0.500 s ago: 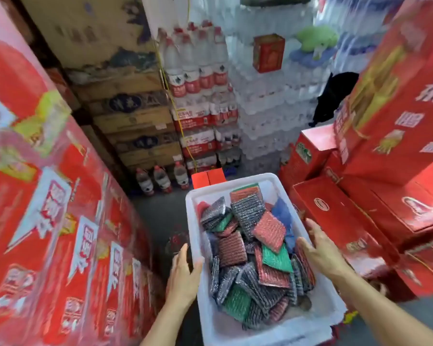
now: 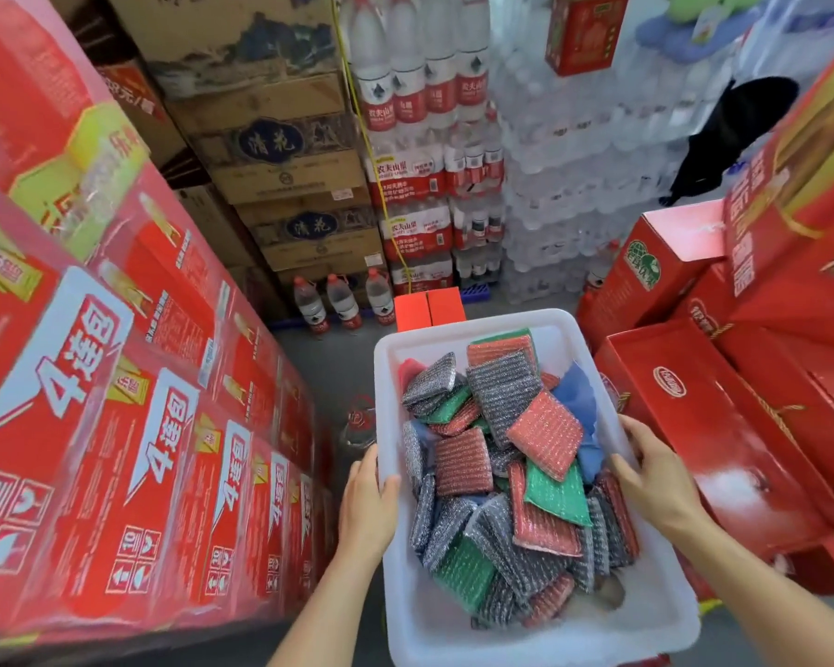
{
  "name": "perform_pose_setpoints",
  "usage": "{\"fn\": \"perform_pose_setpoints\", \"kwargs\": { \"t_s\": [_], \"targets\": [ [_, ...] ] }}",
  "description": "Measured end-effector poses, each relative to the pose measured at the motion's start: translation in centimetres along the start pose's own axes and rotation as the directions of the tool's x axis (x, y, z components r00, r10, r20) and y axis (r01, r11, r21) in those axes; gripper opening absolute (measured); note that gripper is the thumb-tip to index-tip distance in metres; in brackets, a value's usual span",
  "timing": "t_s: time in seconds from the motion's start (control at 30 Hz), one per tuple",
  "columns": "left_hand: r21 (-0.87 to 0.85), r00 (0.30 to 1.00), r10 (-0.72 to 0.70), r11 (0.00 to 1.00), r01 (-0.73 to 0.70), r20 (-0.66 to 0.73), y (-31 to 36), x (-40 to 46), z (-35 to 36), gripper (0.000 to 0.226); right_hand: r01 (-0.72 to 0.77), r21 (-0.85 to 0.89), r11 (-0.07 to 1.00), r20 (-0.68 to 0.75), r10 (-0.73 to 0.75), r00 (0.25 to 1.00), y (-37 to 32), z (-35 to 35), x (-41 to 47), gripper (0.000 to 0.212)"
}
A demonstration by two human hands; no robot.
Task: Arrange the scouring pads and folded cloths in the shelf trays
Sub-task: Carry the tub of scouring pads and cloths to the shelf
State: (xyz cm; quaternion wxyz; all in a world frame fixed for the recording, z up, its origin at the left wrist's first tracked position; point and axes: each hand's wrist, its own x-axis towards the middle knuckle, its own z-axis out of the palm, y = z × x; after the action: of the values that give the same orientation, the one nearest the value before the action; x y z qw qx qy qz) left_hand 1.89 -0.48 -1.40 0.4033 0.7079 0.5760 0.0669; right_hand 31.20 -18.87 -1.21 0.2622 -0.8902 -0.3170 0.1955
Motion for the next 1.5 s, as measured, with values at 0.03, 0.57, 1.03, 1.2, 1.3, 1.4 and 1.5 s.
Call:
{"fn": "perform_pose_setpoints", "kwargs": {
  "t_s": [0.03,0.57,1.03,1.2,1.3,1.4,1.5],
  "targets": [
    [-0.012,1.0,0.006,1.0,-0.006,-0.011,-0.1,-0.4,-0.1,0.052,0.013,0.016,1.0,-0.014,-0.013,1.0,0.0,-0.2,-0.4,0.053],
    [-0.038,0.991,0.015,0.999,-0.02,-0.133,-8.9,-16.4,-5.3,0.052,0.078,0.051,0.996,-0.162,-0.069,0.984,-4.1,1.0,-17.2,0.049],
    [-0.095,0.982,-0.059,0.995,0.042,-0.182,-24.2,-35.0,-13.0,0.047,0.118,0.142,0.983,-0.042,-0.113,0.993,-7.9,6.2,-39.5,0.052],
    [-0.147,0.943,-0.164,0.981,0.125,-0.291,-30.2,-39.3,-16.5,0.046,0.182,0.194,0.964,0.075,-0.199,0.977,-12.2,10.2,-42.2,0.053],
    [-0.196,0.901,-0.261,0.959,0.203,-0.345,-32.9,-41.9,-18.8,0.045,0.266,0.21,0.941,0.137,-0.298,0.945,-16.1,12.6,-42.7,0.052],
    [-0.239,0.851,-0.338,0.936,0.259,-0.402,-35.5,-43.9,-21.2,0.044,0.332,0.205,0.921,0.19,-0.37,0.91,-20.3,15.1,-43.4,0.05],
    [-0.299,0.785,-0.407,0.908,0.292,-0.468,-38.1,-45.7,-23.7,0.045,0.394,0.23,0.89,0.247,-0.445,0.861,-24.3,18.2,-44.3,0.048]
  ]
}}
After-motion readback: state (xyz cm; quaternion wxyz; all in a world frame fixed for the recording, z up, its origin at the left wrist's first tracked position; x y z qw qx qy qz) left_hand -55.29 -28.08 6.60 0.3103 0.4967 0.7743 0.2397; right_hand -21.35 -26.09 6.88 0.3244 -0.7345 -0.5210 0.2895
